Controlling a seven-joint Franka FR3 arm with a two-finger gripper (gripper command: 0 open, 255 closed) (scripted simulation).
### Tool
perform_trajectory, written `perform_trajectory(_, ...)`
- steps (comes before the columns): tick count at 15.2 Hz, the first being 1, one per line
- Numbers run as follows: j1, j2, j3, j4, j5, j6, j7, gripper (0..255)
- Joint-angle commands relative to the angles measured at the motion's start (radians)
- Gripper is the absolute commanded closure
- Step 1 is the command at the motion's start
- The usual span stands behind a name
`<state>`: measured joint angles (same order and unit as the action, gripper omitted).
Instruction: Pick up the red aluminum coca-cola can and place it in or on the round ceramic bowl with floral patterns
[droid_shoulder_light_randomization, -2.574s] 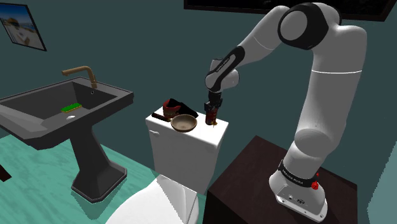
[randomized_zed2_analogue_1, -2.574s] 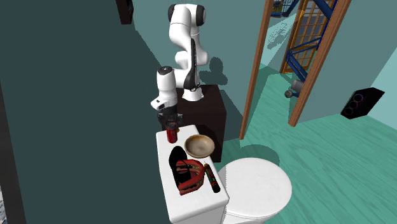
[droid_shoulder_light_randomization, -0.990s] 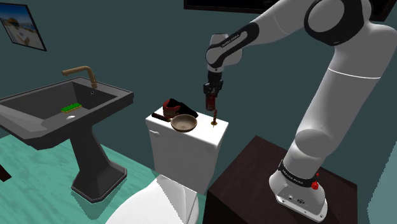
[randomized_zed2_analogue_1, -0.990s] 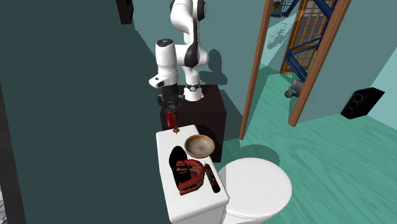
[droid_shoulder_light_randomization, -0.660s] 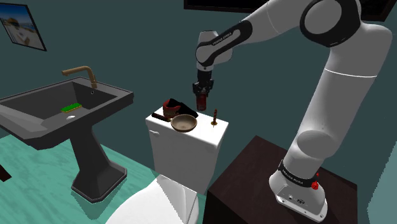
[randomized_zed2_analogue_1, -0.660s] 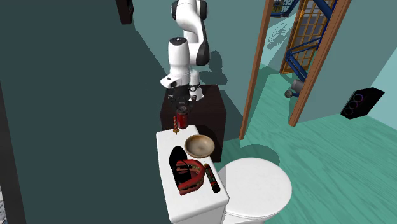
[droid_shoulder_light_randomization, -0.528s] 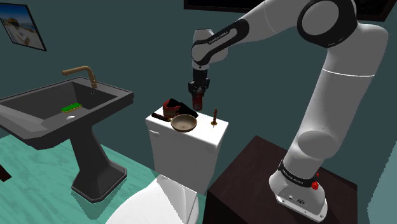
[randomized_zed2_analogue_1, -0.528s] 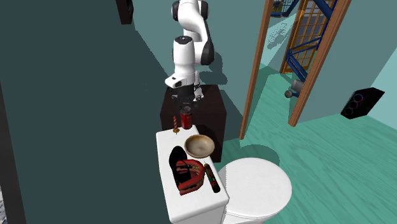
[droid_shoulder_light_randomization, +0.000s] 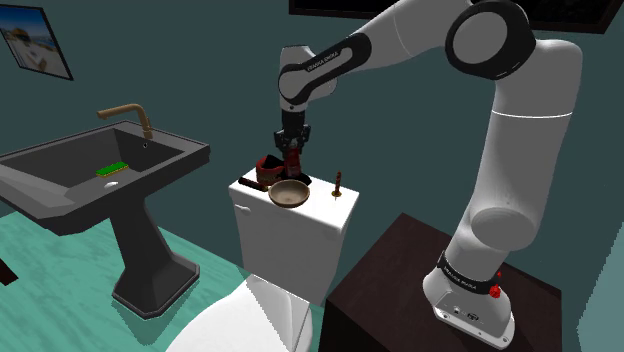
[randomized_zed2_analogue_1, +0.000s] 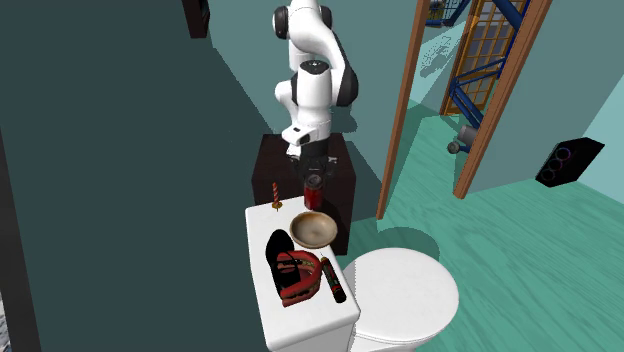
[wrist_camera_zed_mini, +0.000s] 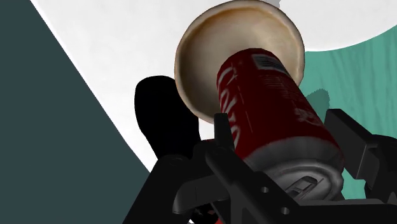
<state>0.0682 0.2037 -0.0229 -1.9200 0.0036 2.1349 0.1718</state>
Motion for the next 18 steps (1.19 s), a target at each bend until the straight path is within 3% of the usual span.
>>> perform_trajectory(1,0.001,0.011,0.001,-0.013,0.0,0.024,0.002,255)
perform_trajectory(15,0.0,0.113,0.002,-0.08,0.003,0.193,0.0,255)
perform_trajectory(18,0.0,0.113,0.002,-0.08,0.003,0.193,0.0,255)
